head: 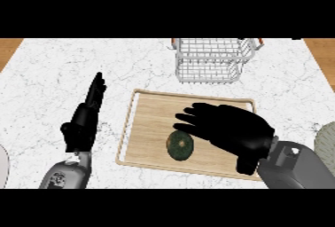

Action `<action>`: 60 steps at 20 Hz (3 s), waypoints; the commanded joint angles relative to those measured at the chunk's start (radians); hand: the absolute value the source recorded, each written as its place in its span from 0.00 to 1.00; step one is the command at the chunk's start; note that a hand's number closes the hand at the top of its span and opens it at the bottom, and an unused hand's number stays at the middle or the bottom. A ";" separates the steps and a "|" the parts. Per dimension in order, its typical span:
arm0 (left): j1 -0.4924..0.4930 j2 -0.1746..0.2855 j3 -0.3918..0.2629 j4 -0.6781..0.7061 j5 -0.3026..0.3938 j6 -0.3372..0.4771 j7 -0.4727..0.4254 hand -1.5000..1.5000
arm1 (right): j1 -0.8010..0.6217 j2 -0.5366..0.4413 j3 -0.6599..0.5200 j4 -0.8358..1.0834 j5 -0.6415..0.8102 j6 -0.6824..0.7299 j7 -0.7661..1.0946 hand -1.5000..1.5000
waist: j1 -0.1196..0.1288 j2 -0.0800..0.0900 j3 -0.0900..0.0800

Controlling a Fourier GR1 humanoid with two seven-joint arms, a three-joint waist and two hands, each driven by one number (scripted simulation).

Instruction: Pick the squash from the tray and place it in the tiered basket

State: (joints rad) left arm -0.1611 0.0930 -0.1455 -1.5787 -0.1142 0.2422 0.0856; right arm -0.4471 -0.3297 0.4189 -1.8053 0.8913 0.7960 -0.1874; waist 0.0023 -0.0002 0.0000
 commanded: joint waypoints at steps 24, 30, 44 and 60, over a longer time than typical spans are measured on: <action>-0.023 -0.066 0.068 0.138 -0.031 -0.040 -0.119 0.50 | 0.039 0.181 0.026 0.159 0.219 -0.033 -0.066 0.00 | -0.005 0.000 0.000; 0.004 -0.058 0.071 0.079 -0.058 -0.040 -0.093 0.50 | 0.008 0.228 0.034 0.300 0.278 -0.100 -0.117 0.00 | -0.001 0.000 0.000; 0.054 -0.032 0.087 -0.052 -0.028 -0.101 -0.010 0.50 | 0.136 0.290 0.018 0.277 0.310 -0.216 -0.133 1.00 | -0.001 -0.001 0.000; 0.035 -0.059 0.063 0.012 -0.057 -0.075 -0.029 0.50 | 0.060 0.330 -0.065 0.501 0.494 -0.307 0.641 1.00 | 0.012 0.000 -0.004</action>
State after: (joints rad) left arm -0.1331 0.0286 -0.0816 -1.5688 -0.1704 0.1722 0.0527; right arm -0.3847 0.0003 0.4044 -1.3651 1.3466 0.4513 0.1790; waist 0.0037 -0.0135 -0.0060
